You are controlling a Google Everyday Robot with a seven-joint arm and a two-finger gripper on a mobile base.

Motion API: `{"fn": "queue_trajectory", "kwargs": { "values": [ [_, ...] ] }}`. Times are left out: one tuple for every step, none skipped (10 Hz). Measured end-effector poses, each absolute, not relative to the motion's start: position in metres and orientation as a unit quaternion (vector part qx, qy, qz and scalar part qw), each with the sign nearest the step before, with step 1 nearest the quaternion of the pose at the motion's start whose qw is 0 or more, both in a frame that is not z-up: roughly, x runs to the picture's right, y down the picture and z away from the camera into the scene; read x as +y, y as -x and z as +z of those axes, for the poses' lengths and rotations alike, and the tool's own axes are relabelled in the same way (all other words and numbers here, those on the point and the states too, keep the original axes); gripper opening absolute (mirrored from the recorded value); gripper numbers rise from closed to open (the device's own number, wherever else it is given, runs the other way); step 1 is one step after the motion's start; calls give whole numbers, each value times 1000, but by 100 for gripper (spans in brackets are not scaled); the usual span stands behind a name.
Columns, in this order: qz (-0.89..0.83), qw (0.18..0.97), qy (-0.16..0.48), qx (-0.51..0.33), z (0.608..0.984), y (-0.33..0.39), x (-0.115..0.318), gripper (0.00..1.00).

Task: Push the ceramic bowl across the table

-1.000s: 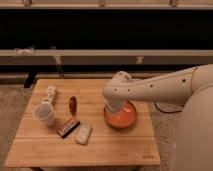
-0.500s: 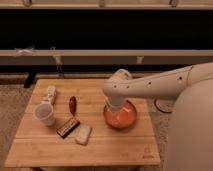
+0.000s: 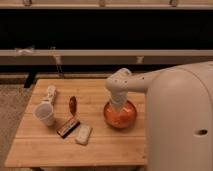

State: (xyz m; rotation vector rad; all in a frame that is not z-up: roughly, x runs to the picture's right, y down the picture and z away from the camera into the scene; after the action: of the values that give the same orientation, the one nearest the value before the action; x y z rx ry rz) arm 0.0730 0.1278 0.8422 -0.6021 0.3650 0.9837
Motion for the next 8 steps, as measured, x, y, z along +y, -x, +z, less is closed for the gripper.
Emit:
{"fn": "queue_trajectory", "kwargs": {
  "values": [
    [465, 820, 284, 174, 848, -77, 128, 0],
    [471, 817, 283, 174, 856, -82, 125, 0],
    [476, 814, 281, 176, 861, -89, 121, 0],
    [481, 812, 280, 177, 867, -95, 117, 0],
    [484, 810, 279, 176, 871, -98, 114, 0],
    [488, 808, 279, 176, 877, -103, 111, 0],
    [490, 807, 279, 174, 883, -105, 107, 0],
    [491, 807, 278, 173, 887, -108, 105, 0]
  ]
}}
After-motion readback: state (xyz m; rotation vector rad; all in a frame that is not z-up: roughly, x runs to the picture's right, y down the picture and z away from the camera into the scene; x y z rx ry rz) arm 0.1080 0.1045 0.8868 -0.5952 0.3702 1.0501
